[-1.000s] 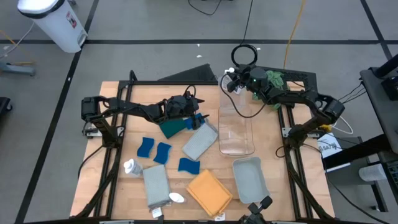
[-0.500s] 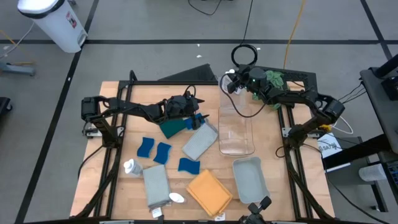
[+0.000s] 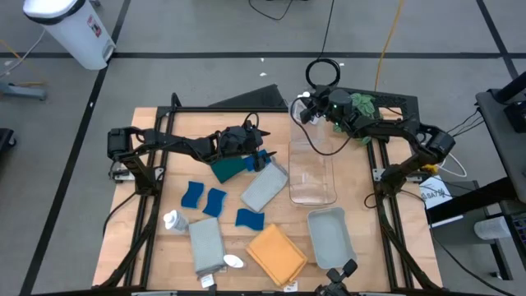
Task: Pick & Place Kitchen Items
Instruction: Put the white plastic restorer bottle into the top transparent bin
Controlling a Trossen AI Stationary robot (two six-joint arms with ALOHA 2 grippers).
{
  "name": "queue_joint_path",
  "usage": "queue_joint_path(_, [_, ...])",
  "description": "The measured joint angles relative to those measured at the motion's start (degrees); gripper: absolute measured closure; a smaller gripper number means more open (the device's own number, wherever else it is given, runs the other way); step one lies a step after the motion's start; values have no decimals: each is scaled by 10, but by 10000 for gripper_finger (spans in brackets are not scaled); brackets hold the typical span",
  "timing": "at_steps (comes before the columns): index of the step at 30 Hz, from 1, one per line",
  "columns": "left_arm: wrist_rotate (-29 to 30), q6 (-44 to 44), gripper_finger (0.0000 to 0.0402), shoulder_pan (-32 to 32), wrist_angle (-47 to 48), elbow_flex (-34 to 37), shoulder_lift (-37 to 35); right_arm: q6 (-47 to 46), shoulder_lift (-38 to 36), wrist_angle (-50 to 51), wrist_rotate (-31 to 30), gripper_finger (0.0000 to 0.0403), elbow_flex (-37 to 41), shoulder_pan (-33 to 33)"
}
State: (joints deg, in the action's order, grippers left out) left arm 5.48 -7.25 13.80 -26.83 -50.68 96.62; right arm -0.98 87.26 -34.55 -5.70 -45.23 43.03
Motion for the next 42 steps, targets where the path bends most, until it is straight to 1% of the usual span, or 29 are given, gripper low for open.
queue_joint_path(6, [0, 0, 39, 0, -3, 0, 0, 5, 27, -32, 4, 319, 0, -2])
queue_joint_path(13, [0, 0, 39, 0, -3, 0, 0, 17, 28, -33, 6, 316, 0, -2])
queue_joint_path(21, [0, 0, 39, 0, -3, 0, 0, 21, 28, -33, 13, 281, 0, -2])
queue_joint_path(29, [0, 0, 39, 0, -3, 0, 0, 17, 26, -24, 15, 269, 0, -3])
queue_joint_path(33, [0, 5, 39, 0, -3, 0, 0, 37, 9, -18, 14, 242, 0, -10])
queue_joint_path(37, [0, 5, 39, 0, -3, 0, 0, 34, -17, -12, 13, 200, 0, -22])
queue_joint_path(42, [0, 7, 39, 0, 2, 0, 0, 34, -65, 25, 12, 152, 0, -35])
